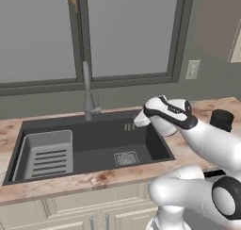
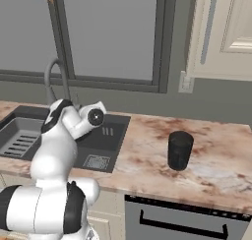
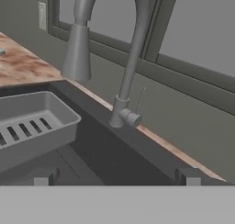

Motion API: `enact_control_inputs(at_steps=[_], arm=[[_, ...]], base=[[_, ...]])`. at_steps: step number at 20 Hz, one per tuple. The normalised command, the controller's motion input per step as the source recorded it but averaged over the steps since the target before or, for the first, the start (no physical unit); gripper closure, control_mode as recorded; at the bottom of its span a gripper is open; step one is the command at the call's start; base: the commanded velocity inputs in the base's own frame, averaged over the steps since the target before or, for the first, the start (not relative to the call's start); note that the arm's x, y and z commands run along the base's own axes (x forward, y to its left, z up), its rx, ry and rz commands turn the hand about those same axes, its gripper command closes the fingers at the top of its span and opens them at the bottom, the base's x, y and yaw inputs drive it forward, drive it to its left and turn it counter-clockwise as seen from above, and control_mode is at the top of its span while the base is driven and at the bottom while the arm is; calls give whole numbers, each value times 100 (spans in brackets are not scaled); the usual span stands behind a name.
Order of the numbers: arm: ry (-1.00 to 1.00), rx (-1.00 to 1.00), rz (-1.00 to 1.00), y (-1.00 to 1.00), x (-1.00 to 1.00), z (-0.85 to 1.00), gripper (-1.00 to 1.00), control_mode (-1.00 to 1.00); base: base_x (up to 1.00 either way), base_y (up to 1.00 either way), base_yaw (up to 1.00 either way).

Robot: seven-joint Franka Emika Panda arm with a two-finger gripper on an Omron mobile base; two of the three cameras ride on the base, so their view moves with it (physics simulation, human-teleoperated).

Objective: Turn on the sink faucet and place the jug under the water for a few seconds to fill it up.

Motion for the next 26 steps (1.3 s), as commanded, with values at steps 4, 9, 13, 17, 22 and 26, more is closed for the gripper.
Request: enact_control_inputs(at_steps=[4, 9, 13, 17, 22, 26], arm=[[0, 0, 1, 13, 23, 0, -100, -100], [-2, 0, 3, 15, 15, -2, -100, -100], [-4, 0, 5, 23, 29, 0, -100, -100], [-6, 0, 5, 28, 37, 0, -100, -100], [-8, 0, 5, 28, 32, -3, -100, -100], [-15, 0, 6, 18, 26, -22, -100, -100]], base=[[0, 0, 0], [0, 0, 0], [0, 0, 0], [0, 0, 0], [0, 0, 0], [0, 0, 0]])
